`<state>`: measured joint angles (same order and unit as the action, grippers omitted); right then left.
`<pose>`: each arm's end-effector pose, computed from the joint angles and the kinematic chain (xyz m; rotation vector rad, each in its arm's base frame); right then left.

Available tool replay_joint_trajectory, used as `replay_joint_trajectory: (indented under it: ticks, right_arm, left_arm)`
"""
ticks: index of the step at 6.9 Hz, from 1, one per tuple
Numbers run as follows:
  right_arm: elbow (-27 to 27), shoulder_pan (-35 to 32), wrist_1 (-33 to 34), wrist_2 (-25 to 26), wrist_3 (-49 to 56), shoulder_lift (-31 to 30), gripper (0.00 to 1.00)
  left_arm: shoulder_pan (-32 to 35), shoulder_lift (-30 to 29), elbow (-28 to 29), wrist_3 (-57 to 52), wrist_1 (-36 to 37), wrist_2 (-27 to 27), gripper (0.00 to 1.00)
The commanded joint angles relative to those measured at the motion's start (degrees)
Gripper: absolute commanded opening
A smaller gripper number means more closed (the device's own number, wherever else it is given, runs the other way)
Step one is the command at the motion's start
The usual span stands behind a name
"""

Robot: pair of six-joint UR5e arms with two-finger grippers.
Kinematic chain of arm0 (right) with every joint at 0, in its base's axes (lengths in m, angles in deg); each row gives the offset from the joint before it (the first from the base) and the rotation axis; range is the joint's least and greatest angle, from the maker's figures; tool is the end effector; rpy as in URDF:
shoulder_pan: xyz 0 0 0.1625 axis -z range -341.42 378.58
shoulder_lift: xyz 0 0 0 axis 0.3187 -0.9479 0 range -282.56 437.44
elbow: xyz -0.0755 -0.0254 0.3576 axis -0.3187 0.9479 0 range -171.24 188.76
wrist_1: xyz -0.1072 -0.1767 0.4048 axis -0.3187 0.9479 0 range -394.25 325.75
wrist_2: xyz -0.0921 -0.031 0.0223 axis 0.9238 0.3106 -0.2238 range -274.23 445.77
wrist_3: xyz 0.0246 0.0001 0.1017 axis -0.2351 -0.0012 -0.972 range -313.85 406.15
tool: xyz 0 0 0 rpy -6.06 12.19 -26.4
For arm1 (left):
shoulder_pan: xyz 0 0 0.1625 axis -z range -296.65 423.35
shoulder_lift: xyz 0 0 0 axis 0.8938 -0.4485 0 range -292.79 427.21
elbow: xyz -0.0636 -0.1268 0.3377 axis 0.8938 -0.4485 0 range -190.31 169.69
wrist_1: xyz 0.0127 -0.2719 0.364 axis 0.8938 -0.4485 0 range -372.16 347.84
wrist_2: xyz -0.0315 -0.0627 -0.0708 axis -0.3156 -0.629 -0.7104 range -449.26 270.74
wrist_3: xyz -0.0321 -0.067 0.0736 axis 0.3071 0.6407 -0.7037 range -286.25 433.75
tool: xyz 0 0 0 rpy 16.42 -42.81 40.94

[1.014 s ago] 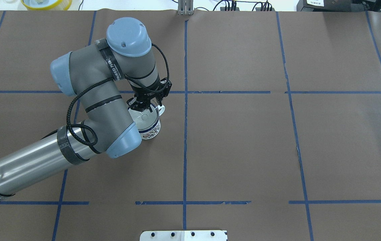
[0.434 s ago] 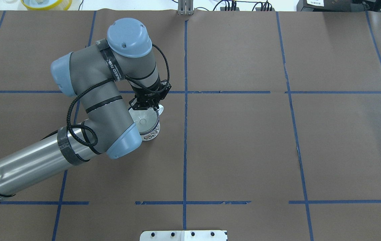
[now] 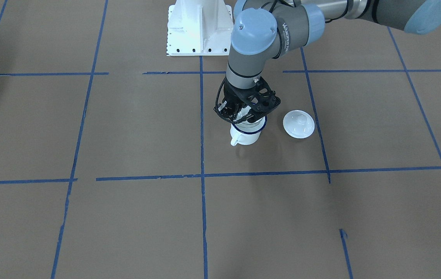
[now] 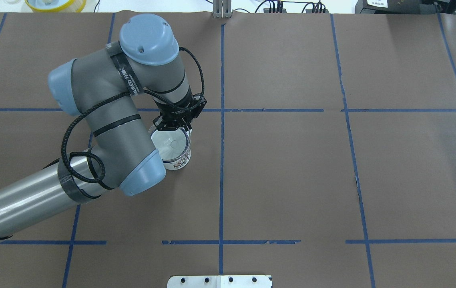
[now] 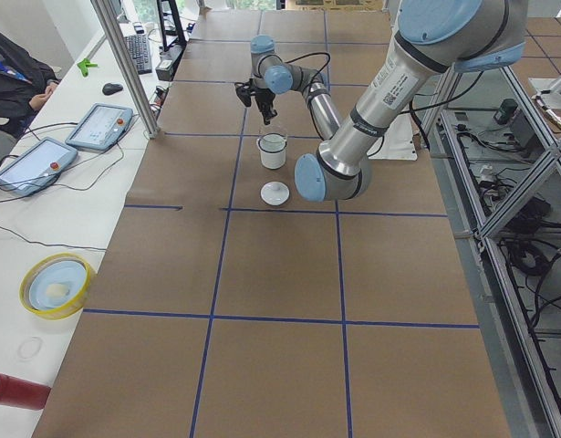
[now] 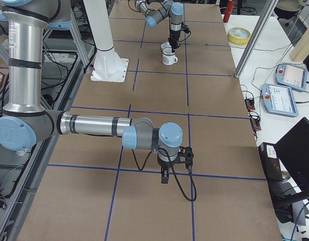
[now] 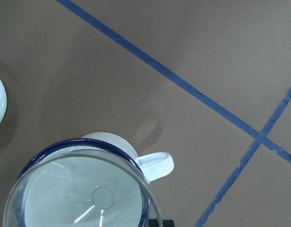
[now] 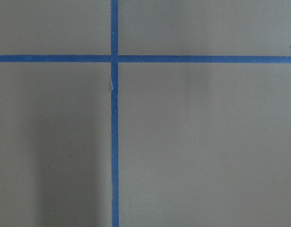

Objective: Remove funnel from cup
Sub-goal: 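Lower the left gripper onto the glass funnel and close on it, then lift the funnel out of the mug and carry it farther from the robot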

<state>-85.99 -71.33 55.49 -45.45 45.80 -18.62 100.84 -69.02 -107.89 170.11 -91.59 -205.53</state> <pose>0.0637 -0.4941 0.6173 -0.0203 -0.7194 0.0109 0.4691 -0.4694 0.0652 -0.2243 0.8410 -0.5443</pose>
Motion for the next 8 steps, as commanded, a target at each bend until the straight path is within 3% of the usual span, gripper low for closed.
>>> replay_joint_trajectory:
  ticks: [1, 2, 3, 5, 7, 8]
  right_arm:
    - [0.0, 0.0, 0.0, 0.0, 0.0, 0.0, 1.0]
    - [0.0, 0.0, 0.0, 0.0, 0.0, 0.0, 1.0]
    - [0.0, 0.0, 0.0, 0.0, 0.0, 0.0, 1.0]
    - [0.0, 0.0, 0.0, 0.0, 0.0, 0.0, 1.0]
    - [0.0, 0.0, 0.0, 0.0, 0.0, 0.0, 1.0]
    - [0.0, 0.0, 0.0, 0.0, 0.0, 0.0, 1.0]
  left_arm:
    - [2.05, -1.05, -10.83, -2.12, 10.29, 0.25, 0.0]
    - [5.72, -1.84, -13.66, -2.14, 10.6, 1.2, 0.0]
    - [7.41, -2.28, -13.69, 1.78, 10.08, 6.17, 0.0]
    - [9.18, 3.47, -11.07, 17.65, -8.18, 18.57, 0.0]
    - [10.68, 4.83, 0.83, 28.31, -27.19, 29.64, 0.0]
    - [10.68, 5.09, 9.86, 32.8, -36.5, 33.43, 0.0]
